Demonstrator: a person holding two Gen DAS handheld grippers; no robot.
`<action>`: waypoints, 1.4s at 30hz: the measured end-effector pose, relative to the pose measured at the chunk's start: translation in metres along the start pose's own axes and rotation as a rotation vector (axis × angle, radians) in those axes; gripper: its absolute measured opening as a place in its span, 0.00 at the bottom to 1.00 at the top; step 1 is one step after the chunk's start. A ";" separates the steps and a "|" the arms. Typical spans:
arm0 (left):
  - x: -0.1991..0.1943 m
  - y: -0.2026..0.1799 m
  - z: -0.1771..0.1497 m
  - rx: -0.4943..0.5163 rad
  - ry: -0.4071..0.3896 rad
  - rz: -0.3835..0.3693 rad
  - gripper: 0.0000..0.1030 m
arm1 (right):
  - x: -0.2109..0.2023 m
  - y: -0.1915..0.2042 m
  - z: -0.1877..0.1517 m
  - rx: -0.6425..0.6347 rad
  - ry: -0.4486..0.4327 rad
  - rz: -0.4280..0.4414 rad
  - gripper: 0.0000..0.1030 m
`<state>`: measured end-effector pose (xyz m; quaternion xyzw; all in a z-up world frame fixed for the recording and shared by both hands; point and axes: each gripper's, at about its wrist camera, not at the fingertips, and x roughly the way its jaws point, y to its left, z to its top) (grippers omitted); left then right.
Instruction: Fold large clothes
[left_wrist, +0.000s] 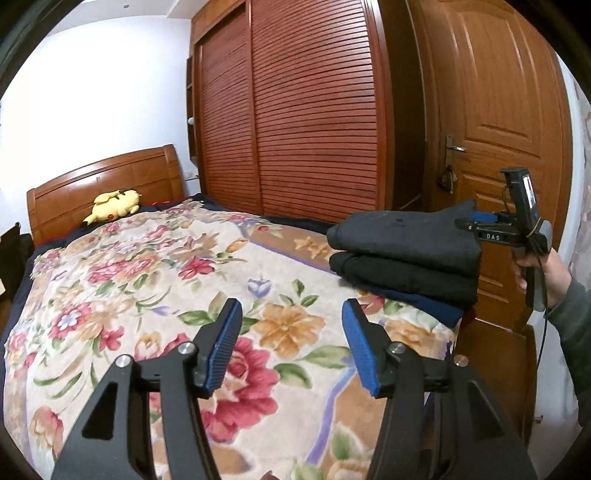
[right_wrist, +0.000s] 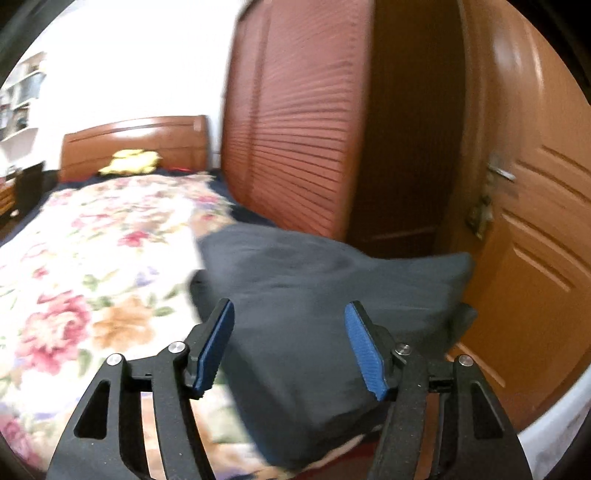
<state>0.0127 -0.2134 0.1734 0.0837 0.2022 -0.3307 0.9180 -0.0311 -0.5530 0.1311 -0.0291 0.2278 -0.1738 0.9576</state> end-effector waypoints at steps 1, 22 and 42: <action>-0.004 0.003 -0.004 -0.004 -0.001 0.006 0.54 | -0.005 0.014 0.000 -0.014 -0.007 0.022 0.65; -0.019 0.086 -0.088 -0.128 0.025 0.243 0.54 | -0.013 0.254 -0.025 -0.134 -0.067 0.381 0.80; 0.006 0.188 -0.150 -0.273 0.035 0.454 0.54 | 0.037 0.376 -0.049 -0.120 -0.054 0.508 0.80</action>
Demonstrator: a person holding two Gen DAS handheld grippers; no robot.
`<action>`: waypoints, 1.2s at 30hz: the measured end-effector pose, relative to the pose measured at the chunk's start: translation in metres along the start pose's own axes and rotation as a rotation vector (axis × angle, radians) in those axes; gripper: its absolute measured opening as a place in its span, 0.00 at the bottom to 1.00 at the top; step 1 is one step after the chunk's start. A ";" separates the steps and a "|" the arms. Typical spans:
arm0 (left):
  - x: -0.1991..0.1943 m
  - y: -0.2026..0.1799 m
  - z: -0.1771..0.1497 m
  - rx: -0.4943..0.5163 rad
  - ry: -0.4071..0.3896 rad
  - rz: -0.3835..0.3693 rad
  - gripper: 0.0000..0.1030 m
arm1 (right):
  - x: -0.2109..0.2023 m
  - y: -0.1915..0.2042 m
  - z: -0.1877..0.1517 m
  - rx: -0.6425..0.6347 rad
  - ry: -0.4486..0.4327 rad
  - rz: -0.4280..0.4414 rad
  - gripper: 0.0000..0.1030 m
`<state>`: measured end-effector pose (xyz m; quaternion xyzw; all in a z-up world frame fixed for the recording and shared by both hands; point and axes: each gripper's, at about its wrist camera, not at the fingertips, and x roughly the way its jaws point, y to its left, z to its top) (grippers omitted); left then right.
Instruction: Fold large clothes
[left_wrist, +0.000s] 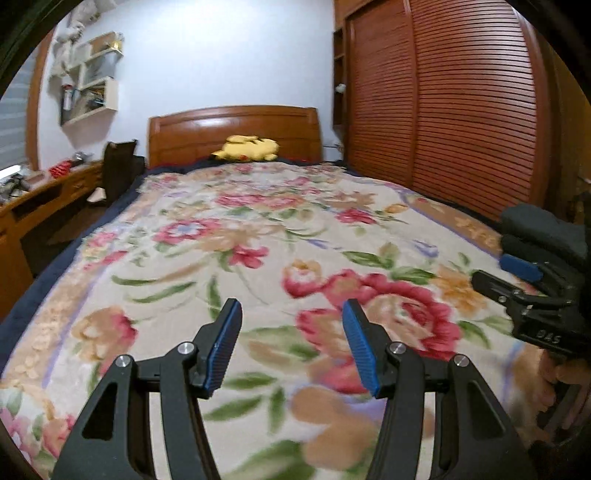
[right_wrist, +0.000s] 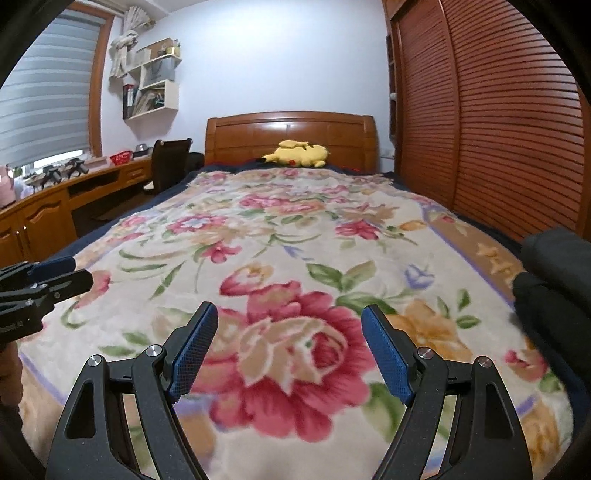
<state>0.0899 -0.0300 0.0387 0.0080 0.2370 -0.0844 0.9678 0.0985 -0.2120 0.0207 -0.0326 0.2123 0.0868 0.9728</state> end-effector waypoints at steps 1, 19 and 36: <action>0.002 0.004 -0.001 -0.002 -0.004 0.009 0.54 | 0.004 0.003 0.001 -0.001 -0.004 0.005 0.80; 0.011 0.055 -0.033 -0.029 -0.025 0.128 0.54 | 0.054 0.042 -0.018 -0.012 -0.062 0.065 0.79; 0.012 0.057 -0.041 -0.044 -0.024 0.142 0.54 | 0.054 0.043 -0.022 -0.006 -0.070 0.077 0.80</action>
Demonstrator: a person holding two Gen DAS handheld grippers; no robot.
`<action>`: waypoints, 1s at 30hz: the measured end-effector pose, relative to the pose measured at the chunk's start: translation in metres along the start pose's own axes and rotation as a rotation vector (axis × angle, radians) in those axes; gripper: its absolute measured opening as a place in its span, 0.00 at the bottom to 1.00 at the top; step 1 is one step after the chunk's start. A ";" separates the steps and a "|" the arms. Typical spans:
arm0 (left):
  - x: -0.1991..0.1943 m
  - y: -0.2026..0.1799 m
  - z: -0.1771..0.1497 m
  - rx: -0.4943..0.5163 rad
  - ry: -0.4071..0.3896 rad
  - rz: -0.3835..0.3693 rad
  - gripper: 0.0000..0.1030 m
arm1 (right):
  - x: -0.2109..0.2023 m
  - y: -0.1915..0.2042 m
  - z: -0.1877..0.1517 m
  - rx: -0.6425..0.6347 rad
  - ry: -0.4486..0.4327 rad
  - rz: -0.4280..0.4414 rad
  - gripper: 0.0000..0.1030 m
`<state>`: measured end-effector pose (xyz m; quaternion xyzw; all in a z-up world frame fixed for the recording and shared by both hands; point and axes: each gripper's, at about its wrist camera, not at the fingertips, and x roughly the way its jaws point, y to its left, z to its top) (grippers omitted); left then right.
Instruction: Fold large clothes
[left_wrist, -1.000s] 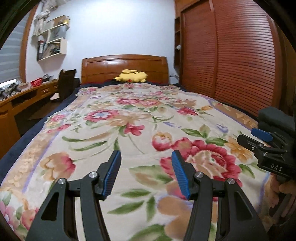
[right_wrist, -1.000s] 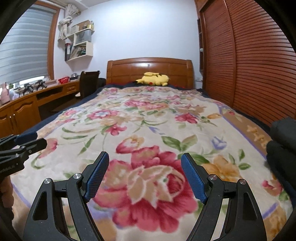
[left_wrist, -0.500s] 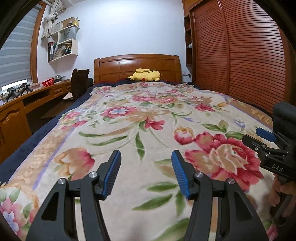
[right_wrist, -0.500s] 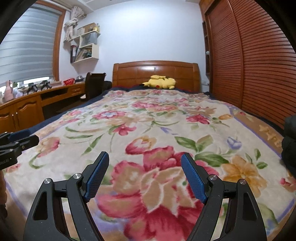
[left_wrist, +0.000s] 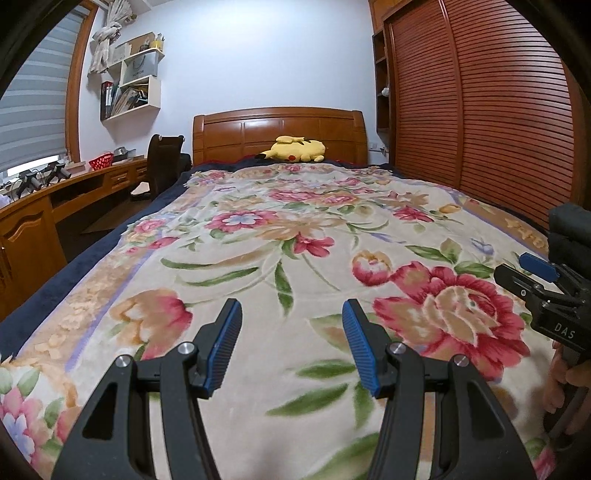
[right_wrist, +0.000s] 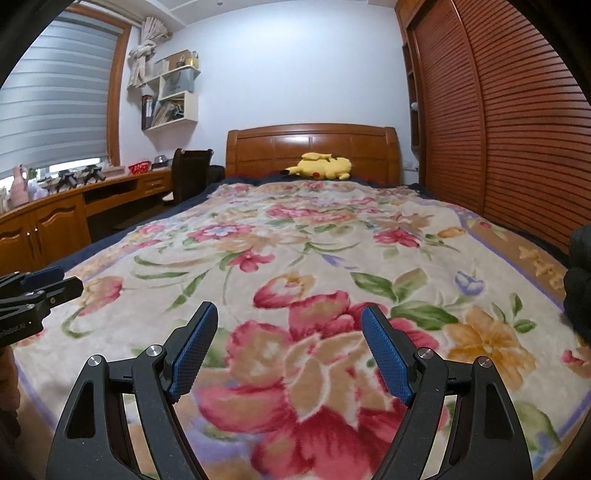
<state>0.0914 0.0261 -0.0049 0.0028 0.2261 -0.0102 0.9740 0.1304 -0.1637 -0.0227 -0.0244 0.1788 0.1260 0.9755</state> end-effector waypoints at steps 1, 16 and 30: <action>0.000 0.000 0.000 -0.002 0.001 -0.001 0.54 | 0.000 0.000 0.000 -0.001 0.001 0.001 0.79; 0.000 0.000 -0.001 -0.002 0.001 -0.001 0.54 | -0.004 -0.001 0.001 -0.004 -0.006 0.000 0.79; -0.001 0.000 -0.001 0.000 -0.001 0.000 0.54 | -0.003 -0.001 0.000 -0.003 -0.007 0.000 0.80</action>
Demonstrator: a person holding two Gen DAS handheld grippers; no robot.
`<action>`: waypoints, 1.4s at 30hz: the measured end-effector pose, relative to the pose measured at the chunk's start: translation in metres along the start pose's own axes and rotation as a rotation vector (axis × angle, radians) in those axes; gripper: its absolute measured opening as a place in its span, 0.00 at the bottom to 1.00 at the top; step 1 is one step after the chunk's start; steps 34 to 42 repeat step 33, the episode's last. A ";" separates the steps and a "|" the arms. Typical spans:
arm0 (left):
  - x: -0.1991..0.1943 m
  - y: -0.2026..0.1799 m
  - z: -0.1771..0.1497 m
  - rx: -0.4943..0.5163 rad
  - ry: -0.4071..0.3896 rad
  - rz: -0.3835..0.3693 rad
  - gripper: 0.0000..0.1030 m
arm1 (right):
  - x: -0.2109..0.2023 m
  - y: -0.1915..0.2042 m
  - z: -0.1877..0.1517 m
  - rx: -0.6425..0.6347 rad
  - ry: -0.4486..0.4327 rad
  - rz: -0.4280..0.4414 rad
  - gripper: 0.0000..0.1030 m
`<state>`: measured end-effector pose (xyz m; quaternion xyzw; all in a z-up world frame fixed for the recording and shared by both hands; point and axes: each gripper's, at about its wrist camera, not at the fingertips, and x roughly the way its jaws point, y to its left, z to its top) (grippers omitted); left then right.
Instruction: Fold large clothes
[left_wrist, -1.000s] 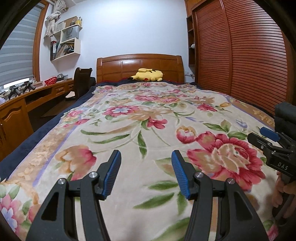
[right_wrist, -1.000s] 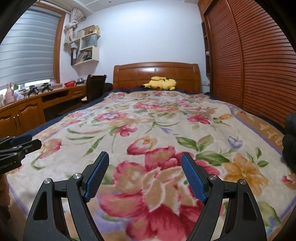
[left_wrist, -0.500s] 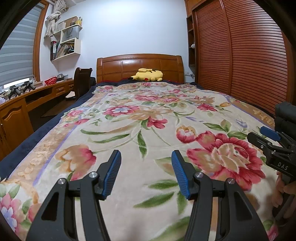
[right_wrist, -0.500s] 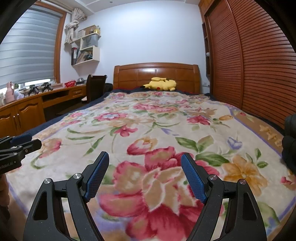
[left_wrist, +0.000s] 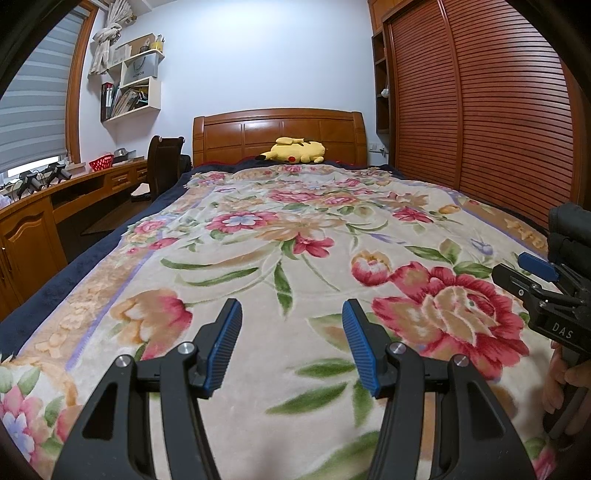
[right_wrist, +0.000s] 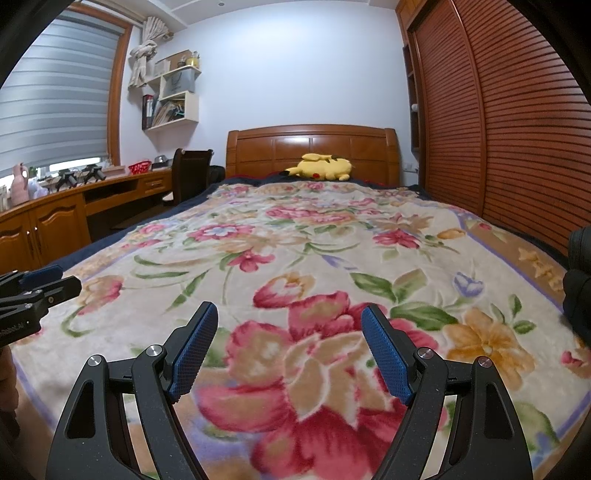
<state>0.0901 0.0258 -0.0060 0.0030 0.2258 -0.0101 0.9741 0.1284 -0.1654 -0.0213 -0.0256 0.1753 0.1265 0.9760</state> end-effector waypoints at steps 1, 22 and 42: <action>0.000 0.000 0.000 0.000 0.000 0.000 0.54 | -0.001 0.000 0.000 0.000 -0.001 -0.001 0.79; -0.001 0.000 -0.001 0.001 -0.003 0.002 0.54 | 0.000 -0.001 0.000 0.001 -0.001 0.001 0.80; 0.000 0.002 0.001 0.000 -0.006 0.002 0.54 | -0.001 -0.002 0.000 0.001 -0.001 0.002 0.80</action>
